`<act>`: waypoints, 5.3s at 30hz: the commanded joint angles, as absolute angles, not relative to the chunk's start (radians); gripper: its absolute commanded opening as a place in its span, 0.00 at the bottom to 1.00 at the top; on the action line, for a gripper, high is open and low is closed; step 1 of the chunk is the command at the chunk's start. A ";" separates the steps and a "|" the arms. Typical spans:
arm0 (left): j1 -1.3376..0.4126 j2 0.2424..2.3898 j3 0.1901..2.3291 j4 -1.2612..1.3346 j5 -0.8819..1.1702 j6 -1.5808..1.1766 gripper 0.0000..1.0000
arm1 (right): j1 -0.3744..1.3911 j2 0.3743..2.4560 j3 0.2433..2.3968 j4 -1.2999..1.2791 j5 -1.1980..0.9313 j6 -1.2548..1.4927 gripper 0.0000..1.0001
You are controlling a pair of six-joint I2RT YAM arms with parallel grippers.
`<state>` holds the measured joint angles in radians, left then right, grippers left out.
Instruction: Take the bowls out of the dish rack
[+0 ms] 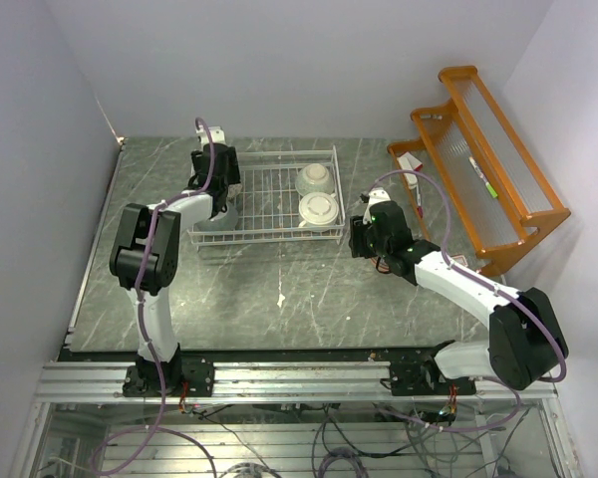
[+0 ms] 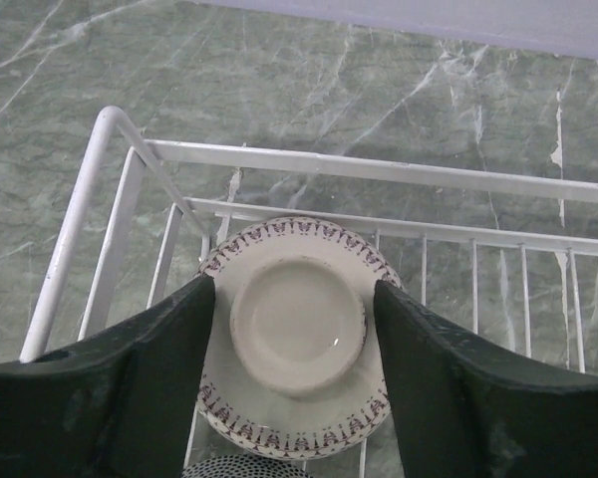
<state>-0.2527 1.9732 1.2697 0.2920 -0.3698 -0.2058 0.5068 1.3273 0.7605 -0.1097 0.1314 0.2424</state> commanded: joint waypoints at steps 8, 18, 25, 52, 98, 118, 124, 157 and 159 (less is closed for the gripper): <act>-0.244 1.983 1.235 0.355 -0.370 -0.211 0.29 | 0.505 1.325 0.756 -0.084 0.150 0.236 0.44; -0.247 1.950 1.251 0.341 -0.357 -0.214 0.07 | 0.504 1.336 0.762 -0.083 0.141 0.236 0.44; -0.250 1.935 1.274 0.329 -0.334 -0.232 0.07 | 0.505 1.342 0.762 -0.081 0.143 0.236 0.44; -0.322 1.898 1.420 0.194 -0.208 -0.244 0.07 | 0.504 1.337 0.753 -0.076 0.138 0.245 0.44; -0.255 1.713 0.973 0.944 0.372 -1.012 0.07 | 0.383 1.505 0.863 0.706 -0.600 0.848 0.71; -0.254 1.766 0.878 1.221 0.444 -1.179 0.07 | 0.397 1.777 1.034 0.992 -0.682 1.043 0.65; -0.269 1.756 0.868 1.223 0.441 -1.171 0.07 | 0.431 1.825 1.104 0.926 -0.665 1.006 0.65; -0.287 1.673 0.783 1.299 0.307 -1.185 0.07 | 0.462 1.854 1.080 1.049 -0.632 1.114 0.39; -0.287 1.662 0.770 1.310 0.288 -1.185 0.07 | 0.463 1.853 1.080 1.055 -0.630 1.117 0.39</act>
<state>-0.2832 1.7290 0.7792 1.0985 0.3389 -1.1454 0.4587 1.8927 1.0897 0.9966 -0.6426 1.1076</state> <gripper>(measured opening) 0.562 0.390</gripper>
